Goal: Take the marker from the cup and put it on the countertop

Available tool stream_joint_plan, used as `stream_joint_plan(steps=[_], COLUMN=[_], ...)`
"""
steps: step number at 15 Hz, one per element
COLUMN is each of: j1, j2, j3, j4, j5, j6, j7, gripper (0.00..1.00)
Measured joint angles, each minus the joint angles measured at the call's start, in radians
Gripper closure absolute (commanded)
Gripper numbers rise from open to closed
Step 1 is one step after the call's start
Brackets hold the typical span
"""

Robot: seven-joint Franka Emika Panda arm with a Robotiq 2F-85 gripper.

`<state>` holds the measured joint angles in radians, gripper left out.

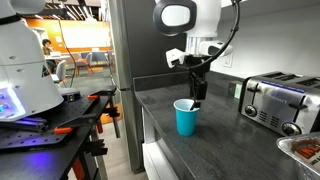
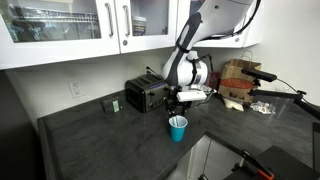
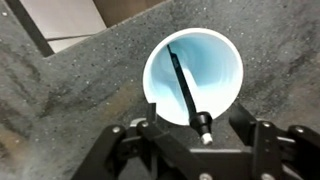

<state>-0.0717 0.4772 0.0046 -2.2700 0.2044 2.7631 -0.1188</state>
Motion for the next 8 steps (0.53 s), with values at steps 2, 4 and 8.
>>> stream_joint_plan(steps=[2, 4, 8], j1=[0.002, 0.003, 0.002], j2=[0.007, 0.009, 0.013], j3=[0.000, -0.001, 0.002], j4=[0.001, 0.001, 0.002], j5=[-0.005, -0.009, -0.010], j6=[0.000, 0.000, -0.002], j7=[0.017, 0.033, 0.035], gripper=[0.33, 0.32, 0.35])
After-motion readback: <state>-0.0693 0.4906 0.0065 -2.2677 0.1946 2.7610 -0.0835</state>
